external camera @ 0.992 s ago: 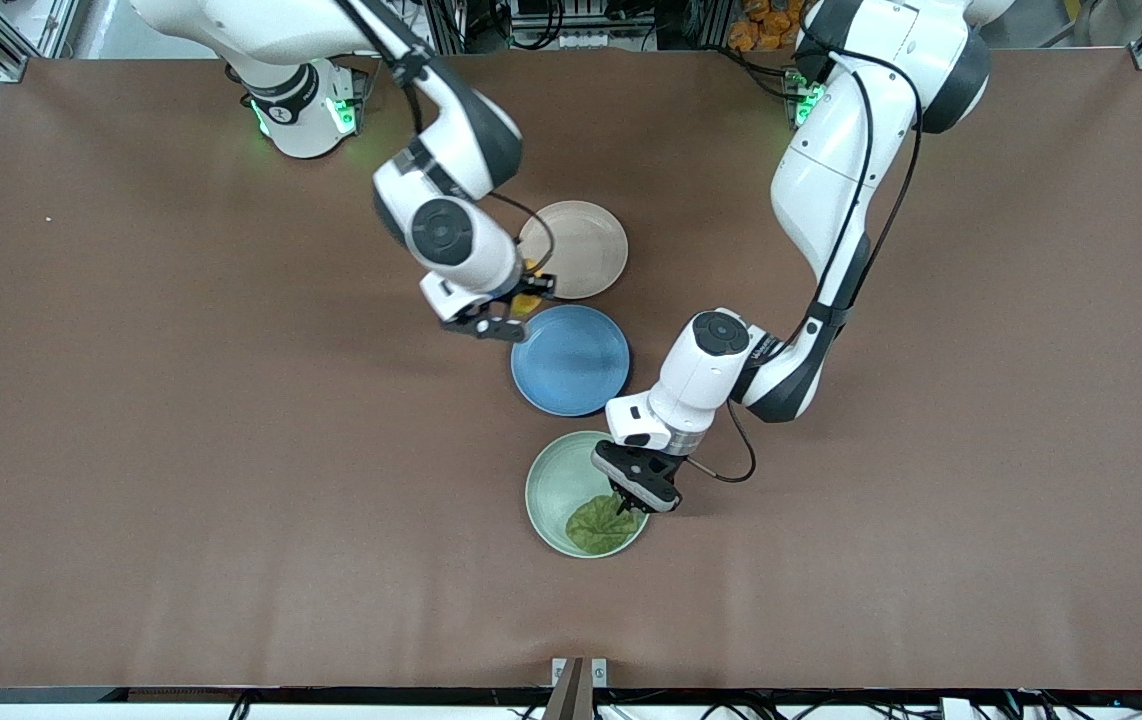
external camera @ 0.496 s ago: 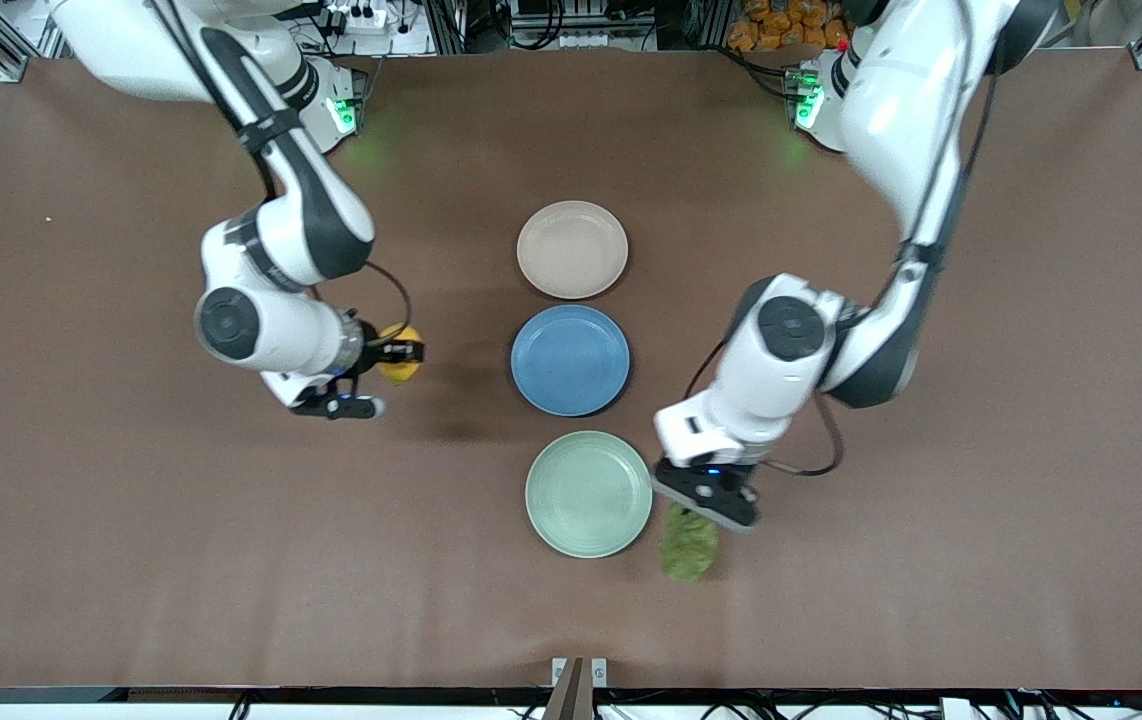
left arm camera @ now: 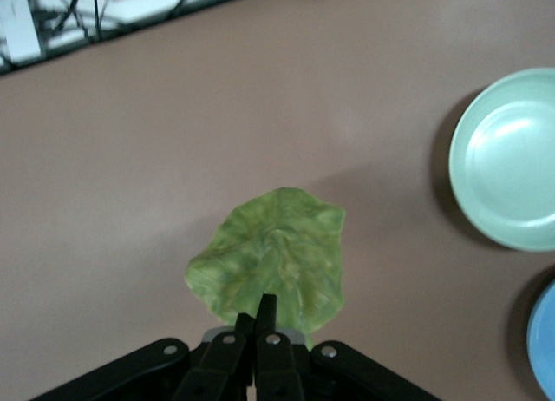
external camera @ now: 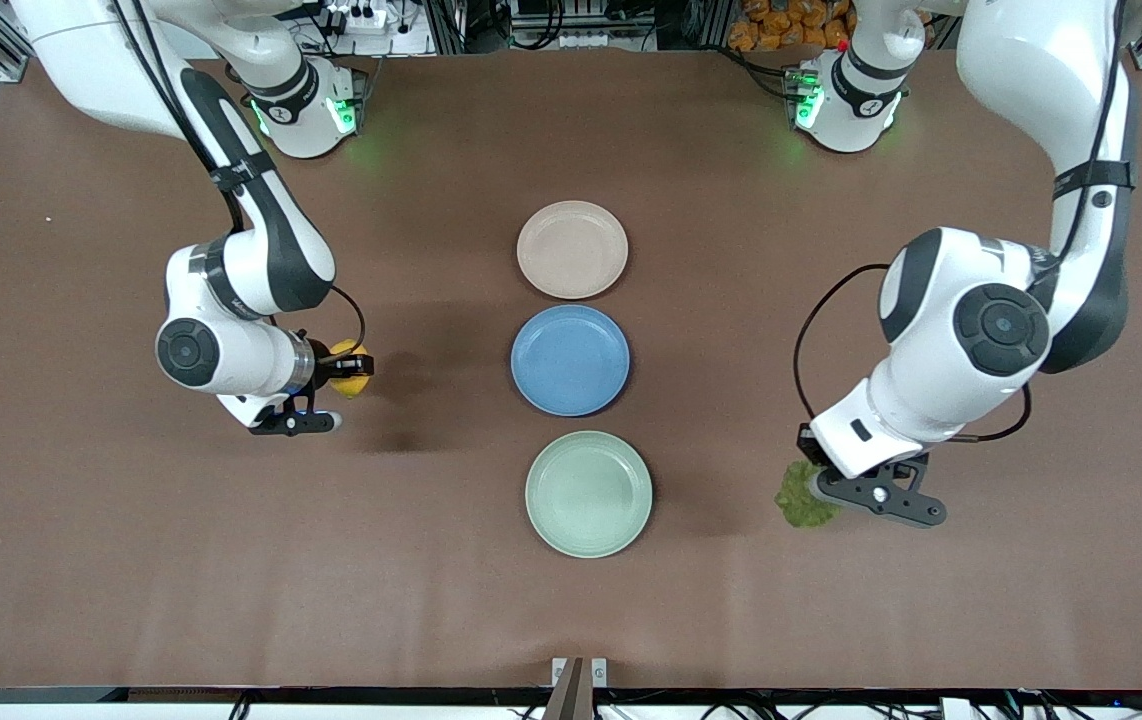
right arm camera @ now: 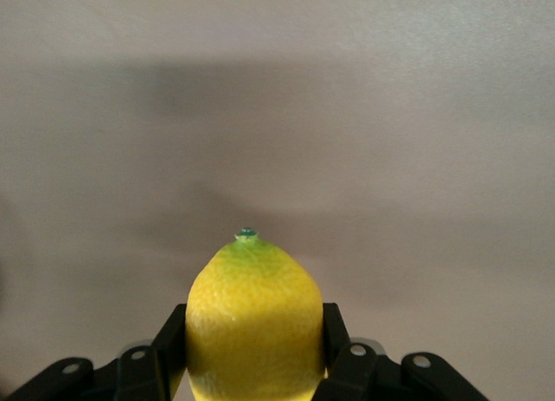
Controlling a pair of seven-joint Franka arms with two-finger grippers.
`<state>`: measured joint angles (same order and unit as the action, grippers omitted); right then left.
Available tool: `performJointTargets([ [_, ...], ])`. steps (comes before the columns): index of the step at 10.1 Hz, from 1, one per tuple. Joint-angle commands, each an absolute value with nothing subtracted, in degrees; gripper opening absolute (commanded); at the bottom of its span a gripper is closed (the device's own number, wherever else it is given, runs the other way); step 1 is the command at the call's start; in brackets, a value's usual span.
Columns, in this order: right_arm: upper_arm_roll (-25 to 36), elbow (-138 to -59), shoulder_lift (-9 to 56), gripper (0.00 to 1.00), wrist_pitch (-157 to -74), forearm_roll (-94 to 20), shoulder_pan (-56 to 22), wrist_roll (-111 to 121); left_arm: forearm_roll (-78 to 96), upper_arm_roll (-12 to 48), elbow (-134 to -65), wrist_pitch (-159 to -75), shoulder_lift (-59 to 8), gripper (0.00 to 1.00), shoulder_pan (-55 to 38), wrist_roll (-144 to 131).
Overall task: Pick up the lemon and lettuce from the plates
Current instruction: 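Lift the lemon with the right gripper while the left gripper lifts the lettuce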
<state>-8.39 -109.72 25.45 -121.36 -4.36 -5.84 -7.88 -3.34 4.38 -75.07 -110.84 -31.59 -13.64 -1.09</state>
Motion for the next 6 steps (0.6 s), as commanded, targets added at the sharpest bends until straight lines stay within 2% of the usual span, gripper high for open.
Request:
performJointTargets([
  [1, -8.3, -112.7, 25.0, 0.00, -123.7, -1.9, -4.7, -5.3, -3.1, 4.2, -77.1, -102.6, -28.7, 0.00, -11.4, -0.8],
  [3, -8.3, -115.4, 25.1, 0.00, -127.3, -1.8, -3.3, -3.4, -2.3, 4.2, -77.5, -93.8, -28.4, 0.00, -10.6, -1.0],
  [5, -8.3, -115.4, 25.5, 0.03, -127.1, -1.8, -3.0, -3.3, -2.2, 4.3, -80.1, -92.0, -28.4, 0.00, -8.6, -1.7],
  [6, -8.3, -115.3, 26.2, 0.50, -127.1, -1.8, -2.2, -3.4, -2.0, 4.9, -83.9, -94.9, -28.0, 0.00, -6.5, -1.3],
])
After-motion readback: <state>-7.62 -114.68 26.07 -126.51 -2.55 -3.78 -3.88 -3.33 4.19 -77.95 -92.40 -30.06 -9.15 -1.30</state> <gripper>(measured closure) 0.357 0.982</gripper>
